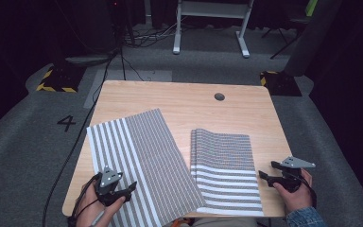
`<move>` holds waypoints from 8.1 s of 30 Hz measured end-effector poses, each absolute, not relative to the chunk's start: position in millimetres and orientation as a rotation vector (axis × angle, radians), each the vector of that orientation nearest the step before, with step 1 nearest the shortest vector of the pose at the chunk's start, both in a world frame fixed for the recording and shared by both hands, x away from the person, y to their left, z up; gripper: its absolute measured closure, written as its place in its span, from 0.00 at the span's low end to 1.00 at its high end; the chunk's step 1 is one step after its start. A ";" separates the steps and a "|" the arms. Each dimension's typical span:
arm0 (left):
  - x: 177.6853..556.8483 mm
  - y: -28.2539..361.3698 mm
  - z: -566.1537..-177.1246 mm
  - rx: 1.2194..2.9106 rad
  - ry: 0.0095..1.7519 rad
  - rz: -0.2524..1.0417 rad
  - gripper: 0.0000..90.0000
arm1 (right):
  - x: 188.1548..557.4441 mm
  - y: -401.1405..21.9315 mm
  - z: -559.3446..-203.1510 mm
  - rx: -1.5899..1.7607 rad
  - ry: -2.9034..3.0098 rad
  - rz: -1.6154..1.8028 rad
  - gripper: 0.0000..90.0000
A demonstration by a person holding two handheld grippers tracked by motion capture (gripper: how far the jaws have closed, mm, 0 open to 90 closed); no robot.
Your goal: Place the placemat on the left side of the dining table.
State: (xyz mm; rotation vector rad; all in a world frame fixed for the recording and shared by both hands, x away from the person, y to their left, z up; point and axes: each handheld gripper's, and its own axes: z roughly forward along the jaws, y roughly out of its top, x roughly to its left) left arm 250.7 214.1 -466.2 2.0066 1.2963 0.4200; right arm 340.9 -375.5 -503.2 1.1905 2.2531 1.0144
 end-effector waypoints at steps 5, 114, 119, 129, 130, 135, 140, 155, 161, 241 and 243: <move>240.9 226.5 -479.5 2.037 1.371 0.399 0.38 | 340.9 -375.5 -503.2 1.190 2.253 1.014 0.29; 286.5 106.6 -495.5 2.217 1.016 0.339 0.49 | 341.0 -375.8 -503.2 1.188 2.255 1.013 0.29; 290.2 111.1 -494.7 2.207 1.037 0.415 0.90 | 341.0 -375.8 -503.2 1.188 2.255 1.014 0.29; 298.8 121.4 -494.7 2.082 1.198 0.396 0.98 | 341.1 -375.8 -503.1 1.188 2.256 1.013 0.29; 301.2 122.6 -495.1 2.075 1.207 0.403 0.98 | 341.1 -375.8 -503.2 1.187 2.255 1.014 0.29; 316.4 118.5 -495.6 2.055 1.230 0.411 0.98 | 341.0 -375.8 -503.0 1.192 2.256 1.015 0.29; 328.8 135.0 -495.7 2.015 1.292 0.445 0.98 | 340.9 -375.6 -503.2 1.190 2.256 1.016 0.29; 328.8 138.2 -493.9 2.022 1.281 0.419 0.95 | 341.0 -375.7 -503.1 1.189 2.256 1.014 0.29; 316.4 136.7 -481.0 1.993 1.215 0.336 0.57 | 341.0 -375.8 -503.1 1.187 2.256 1.014 0.29; 257.6 60.0 -500.5 2.296 0.686 0.239 0.28 | 340.9 -375.3 -503.2 1.187 2.258 1.016 0.28; 254.6 58.0 -500.1 2.304 0.709 0.223 0.28 | 341.0 -375.4 -503.2 1.186 2.259 1.016 0.28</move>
